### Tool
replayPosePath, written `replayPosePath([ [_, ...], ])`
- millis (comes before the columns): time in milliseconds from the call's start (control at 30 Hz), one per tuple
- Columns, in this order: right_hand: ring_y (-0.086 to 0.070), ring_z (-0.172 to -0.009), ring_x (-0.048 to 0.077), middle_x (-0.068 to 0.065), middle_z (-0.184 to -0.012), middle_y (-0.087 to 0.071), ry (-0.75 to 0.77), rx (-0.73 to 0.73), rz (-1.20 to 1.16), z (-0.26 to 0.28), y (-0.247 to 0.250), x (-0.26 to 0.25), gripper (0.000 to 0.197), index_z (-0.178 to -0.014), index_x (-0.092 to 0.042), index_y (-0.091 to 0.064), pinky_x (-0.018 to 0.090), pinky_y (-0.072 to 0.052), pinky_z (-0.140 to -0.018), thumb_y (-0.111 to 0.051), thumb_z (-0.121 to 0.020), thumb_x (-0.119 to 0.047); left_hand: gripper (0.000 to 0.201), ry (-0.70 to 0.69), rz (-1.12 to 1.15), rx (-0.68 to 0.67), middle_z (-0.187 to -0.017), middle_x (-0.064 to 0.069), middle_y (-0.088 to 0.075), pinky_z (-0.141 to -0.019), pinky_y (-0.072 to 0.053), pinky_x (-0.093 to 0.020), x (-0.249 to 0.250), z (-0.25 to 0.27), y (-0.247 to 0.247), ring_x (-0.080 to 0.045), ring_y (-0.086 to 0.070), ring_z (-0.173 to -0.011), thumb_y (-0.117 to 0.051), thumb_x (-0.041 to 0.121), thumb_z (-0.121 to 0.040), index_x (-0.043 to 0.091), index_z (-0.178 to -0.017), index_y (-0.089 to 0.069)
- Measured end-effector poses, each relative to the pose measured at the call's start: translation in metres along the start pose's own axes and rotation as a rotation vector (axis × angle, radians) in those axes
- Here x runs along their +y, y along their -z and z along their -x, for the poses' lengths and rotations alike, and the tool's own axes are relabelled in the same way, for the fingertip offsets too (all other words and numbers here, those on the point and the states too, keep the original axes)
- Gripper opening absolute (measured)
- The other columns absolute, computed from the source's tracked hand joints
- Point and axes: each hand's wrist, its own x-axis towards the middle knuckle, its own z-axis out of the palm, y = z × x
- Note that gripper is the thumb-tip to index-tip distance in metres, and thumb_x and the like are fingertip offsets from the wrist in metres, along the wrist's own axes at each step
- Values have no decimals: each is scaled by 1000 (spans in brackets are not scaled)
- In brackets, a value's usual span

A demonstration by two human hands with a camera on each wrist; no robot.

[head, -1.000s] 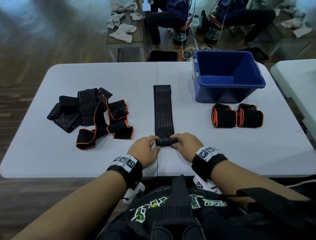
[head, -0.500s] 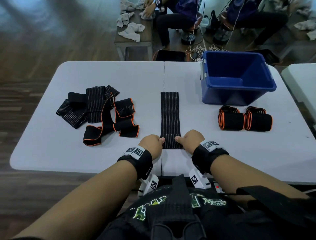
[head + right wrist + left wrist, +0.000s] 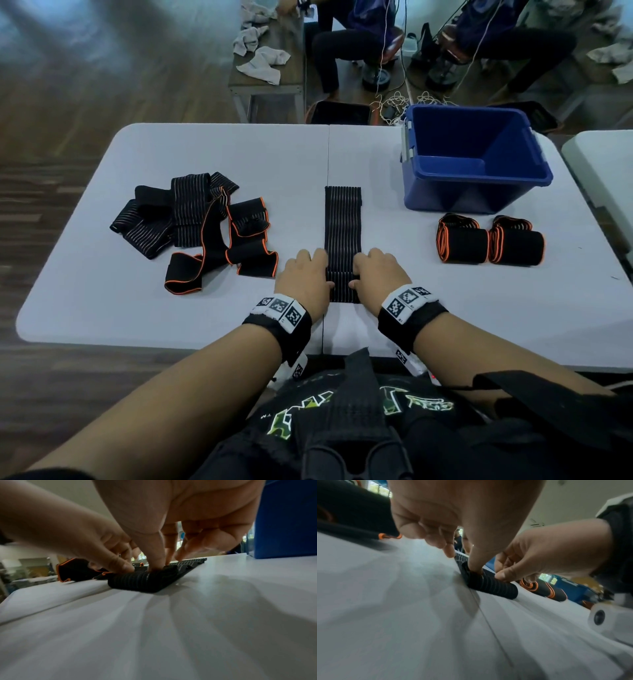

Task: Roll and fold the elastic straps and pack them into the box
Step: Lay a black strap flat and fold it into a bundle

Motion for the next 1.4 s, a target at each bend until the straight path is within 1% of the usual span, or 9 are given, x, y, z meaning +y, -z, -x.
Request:
replayPosePath([
  [133,-46,-95,28,4,-104,-52,115,48,165,0,-2,-3,7,-94,-16,-61,36,-41,-67,-54,-94,-18,17,-207,-195,41,-116,-4,-47,-73,-41,-36,2,0,4,-28,-47,-103,-59,19,-91,20,-108,-58],
  [267,-48,-98,26,0,-105,-58,178,2,199,2,-3,3,34,-99,-17,-68,37,-45,-73,-44,-100,-41,24,-306,-186,-18,-119,2,-50,-73,-42,-35,-6,3,-6,-25,-47,-103,-52,10,-87,20,-106,-64],
  [400,-49,-106,24,-3,-120,-59,235,-86,172,8,0,14,49,-120,-22,-59,40,-47,-85,-54,-88,-59,45,-365,-14,-50,-135,2,-50,-91,-50,-43,-23,9,-11,-27,-50,-110,-53,22,-88,17,-133,-57],
  [500,-51,-110,24,-3,-132,-53,233,-94,139,12,-6,21,51,-133,-23,-47,40,-48,-89,-66,-88,-40,66,-353,101,-110,-148,1,-46,-106,-44,-39,-31,10,-9,-25,-49,-124,-59,22,-86,17,-150,-42],
  [700,-62,-104,26,5,-122,-62,33,-37,-344,6,-7,19,51,-143,-23,-37,38,-49,-87,-57,-96,-23,50,-125,467,31,-117,4,-70,-97,-46,-27,-24,-2,-7,-16,-63,-110,-67,23,-90,25,-139,-57],
  [800,-62,-87,21,3,-97,-67,-62,-35,-433,0,-12,24,52,-146,-20,-32,33,-45,-75,-52,-99,-30,30,6,557,18,-89,12,-71,-89,-51,-27,-21,-5,-8,-12,-67,-95,-66,30,-92,26,-122,-67],
  [933,-61,-73,16,0,-71,-63,-130,12,-516,-2,-19,23,45,-139,-16,-37,32,-44,-70,-54,-99,-27,23,124,645,11,-82,6,-72,-85,-54,-33,-17,-7,-12,-10,-67,-87,-66,35,-93,20,-111,-63],
  [1167,-58,-68,23,1,-73,-57,-71,26,-417,8,-22,20,23,-121,-23,-37,36,-46,-64,-48,-100,-23,18,135,626,-3,-62,3,-61,-60,-43,-31,-11,-7,-12,-17,-58,-62,-60,34,-97,22,-95,-47],
  [1400,-61,-81,25,4,-88,-62,-60,11,-390,17,-16,18,23,-126,-20,-45,35,-47,-70,-42,-103,-25,10,72,531,-11,-65,-7,-65,-67,-53,-37,-7,-10,-12,-24,-62,-63,-56,30,-97,30,-89,-50],
])
